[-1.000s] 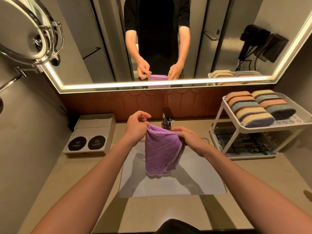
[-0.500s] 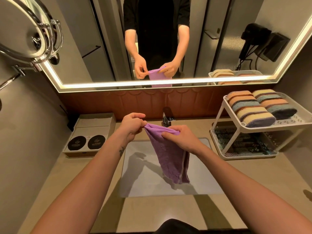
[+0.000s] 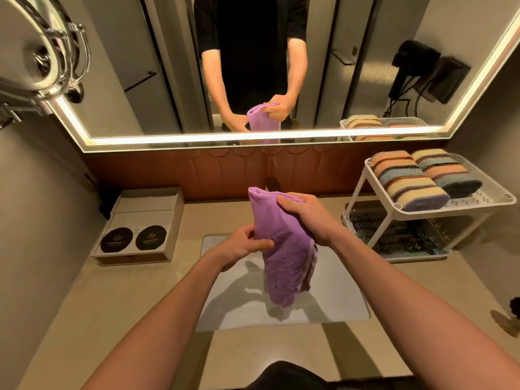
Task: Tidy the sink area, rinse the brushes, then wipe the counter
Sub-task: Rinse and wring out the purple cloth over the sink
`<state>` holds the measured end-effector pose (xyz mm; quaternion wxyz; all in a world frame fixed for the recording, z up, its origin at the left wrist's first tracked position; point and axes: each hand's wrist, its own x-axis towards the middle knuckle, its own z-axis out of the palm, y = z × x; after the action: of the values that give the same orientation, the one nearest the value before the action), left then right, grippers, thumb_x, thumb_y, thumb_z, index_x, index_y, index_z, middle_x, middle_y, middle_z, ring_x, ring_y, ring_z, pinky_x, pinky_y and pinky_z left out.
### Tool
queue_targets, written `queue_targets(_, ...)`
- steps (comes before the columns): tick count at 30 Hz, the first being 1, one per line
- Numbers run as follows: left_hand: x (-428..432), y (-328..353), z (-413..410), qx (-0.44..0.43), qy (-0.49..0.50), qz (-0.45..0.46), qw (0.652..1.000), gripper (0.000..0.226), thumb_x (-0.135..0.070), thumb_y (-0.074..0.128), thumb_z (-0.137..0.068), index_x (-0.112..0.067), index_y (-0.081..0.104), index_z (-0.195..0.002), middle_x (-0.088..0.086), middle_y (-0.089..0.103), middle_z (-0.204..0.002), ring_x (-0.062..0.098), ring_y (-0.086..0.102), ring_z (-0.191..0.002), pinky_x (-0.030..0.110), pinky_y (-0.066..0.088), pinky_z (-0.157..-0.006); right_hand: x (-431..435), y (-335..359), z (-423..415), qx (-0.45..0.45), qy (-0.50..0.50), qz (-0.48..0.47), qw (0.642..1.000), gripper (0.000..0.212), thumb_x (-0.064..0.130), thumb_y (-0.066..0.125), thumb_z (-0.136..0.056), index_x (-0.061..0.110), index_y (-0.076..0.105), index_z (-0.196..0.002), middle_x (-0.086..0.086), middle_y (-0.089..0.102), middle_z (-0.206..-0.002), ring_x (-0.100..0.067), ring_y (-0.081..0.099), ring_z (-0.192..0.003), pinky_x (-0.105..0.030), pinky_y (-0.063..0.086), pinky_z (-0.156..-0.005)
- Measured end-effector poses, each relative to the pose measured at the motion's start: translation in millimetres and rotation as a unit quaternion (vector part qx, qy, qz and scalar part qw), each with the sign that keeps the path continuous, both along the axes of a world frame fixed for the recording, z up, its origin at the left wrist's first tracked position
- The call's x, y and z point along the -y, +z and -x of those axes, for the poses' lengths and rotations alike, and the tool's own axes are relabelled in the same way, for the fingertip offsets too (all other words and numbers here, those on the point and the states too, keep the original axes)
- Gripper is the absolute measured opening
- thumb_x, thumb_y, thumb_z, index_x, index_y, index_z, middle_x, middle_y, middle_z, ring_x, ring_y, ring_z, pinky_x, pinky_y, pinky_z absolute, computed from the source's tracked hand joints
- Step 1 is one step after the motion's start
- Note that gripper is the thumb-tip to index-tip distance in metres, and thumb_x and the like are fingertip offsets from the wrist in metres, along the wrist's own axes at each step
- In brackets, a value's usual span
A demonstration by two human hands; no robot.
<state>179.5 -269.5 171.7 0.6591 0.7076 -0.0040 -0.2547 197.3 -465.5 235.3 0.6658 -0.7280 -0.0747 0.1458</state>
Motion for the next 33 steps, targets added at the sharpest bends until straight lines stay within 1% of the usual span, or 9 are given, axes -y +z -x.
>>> queue_targets(4,-2.3,1.0,-3.9,0.003,-0.02,-0.068,0.997,0.041,-0.018,0.085,-0.078,-0.018,0.068,-0.115,-0.005,0.069,-0.115,0.019,0.065,-0.109,0.017,0.052,-0.081,1.9,1.6,-2.8,-0.057,0.05,-0.072,0.995,0.032,0.03,0.057,-0.101,0.017,0.07,-0.127,-0.013,0.071,-0.121,-0.025,0.066,-0.106,-0.039,0.052,-0.093)
queue_targets(8,-1.4,-10.0,2.1,-0.009,-0.002,-0.028,1.0,0.057,-0.029,0.094,-0.065,-0.024,0.068,-0.115,-0.001,0.074,-0.116,0.022,0.066,-0.115,0.036,0.052,-0.1,2.6,6.7,-7.9,-0.088,0.06,-0.13,0.986,0.034,0.027,0.057,-0.101,0.013,0.068,-0.129,-0.012,0.07,-0.125,-0.024,0.066,-0.108,-0.039,0.05,-0.098)
queue_targets(16,7.2,-8.5,8.3,0.01,0.078,0.026,0.997,0.074,-0.028,0.096,-0.061,-0.015,0.065,-0.126,0.0,0.074,-0.117,0.021,0.069,-0.111,0.035,0.056,-0.093,4.9,-2.9,-25.4,-0.077,-0.148,-0.092,0.982,0.027,0.029,0.068,-0.095,0.008,0.075,-0.11,-0.006,0.077,-0.1,-0.025,0.07,-0.1,-0.028,0.058,-0.073)
queue_targets(19,10.7,0.7,4.5,0.018,0.114,0.051,0.992,0.075,-0.03,0.092,-0.059,-0.016,0.064,-0.127,0.003,0.074,-0.117,0.024,0.07,-0.11,0.042,0.056,-0.096,10.8,-7.7,-19.4,-0.161,-0.1,-0.143,0.971,0.044,0.045,0.058,-0.099,0.005,0.071,-0.11,-0.011,0.075,-0.105,-0.024,0.072,-0.098,-0.034,0.058,-0.086)
queue_targets(22,12.5,9.3,-1.5,0.01,0.159,0.102,0.982,0.066,-0.024,0.088,-0.063,-0.005,0.065,-0.122,0.012,0.074,-0.112,0.026,0.071,-0.1,0.037,0.058,-0.086,17.1,-31.5,-15.3,-0.257,-0.109,-0.227,0.933,0.071,0.062,0.049,-0.097,0.001,0.055,-0.133,-0.015,0.071,-0.105,-0.029,0.071,-0.099,-0.044,0.053,-0.097)
queue_targets(24,12.4,15.4,-4.6,-0.007,0.18,0.123,0.976,0.051,-0.019,0.084,-0.075,0.001,0.064,-0.117,0.016,0.072,-0.104,0.024,0.069,-0.093,0.033,0.057,-0.076,18.9,-47.2,-8.7,-0.3,-0.083,-0.213,0.926,0.077,0.067,0.038,-0.098,0.002,0.055,-0.134,-0.016,0.071,-0.098,-0.029,0.071,-0.093,-0.044,0.056,-0.091)
queue_targets(27,12.2,20.1,-6.6,-0.034,0.18,0.13,0.974,0.033,-0.017,0.071,-0.091,0.001,0.063,-0.117,0.018,0.068,-0.102,0.023,0.067,-0.094,0.033,0.054,-0.075,15.5,-57.6,6.3,-0.291,0.001,-0.174,0.941,0.076,0.07,0.026,-0.099,0.012,0.063,-0.131,-0.018,0.069,-0.126,-0.033,0.065,-0.119,-0.048,0.048,-0.105)
queue_targets(31,13.5,26.0,-5.5,-0.068,0.191,0.163,0.966,0.011,-0.012,0.053,-0.099,-0.003,0.053,-0.093,0.01,0.057,-0.08,0.015,0.058,-0.07,0.03,0.043,-0.066,7.8,-54.6,12.0,-0.198,-0.033,-0.033,0.979,0.047,0.048,0.053,-0.101,0.014,0.059,-0.133,-0.008,0.07,-0.119,-0.025,0.064,-0.114,-0.037,0.05,-0.096)
queue_targets(33,12.4,25.6,-6.7,-0.077,0.21,0.155,0.962,0.005,-0.006,0.05,-0.097,-0.004,0.051,-0.092,0.012,0.052,-0.085,0.016,0.054,-0.073,0.03,0.042,-0.067,11.6,-63.1,9.0,-0.185,-0.05,-0.024,0.981,0.045,0.035,0.063,-0.098,0.013,0.055,-0.136,-0.006,0.068,-0.119,-0.02,0.065,-0.107,-0.036,0.052,-0.092)
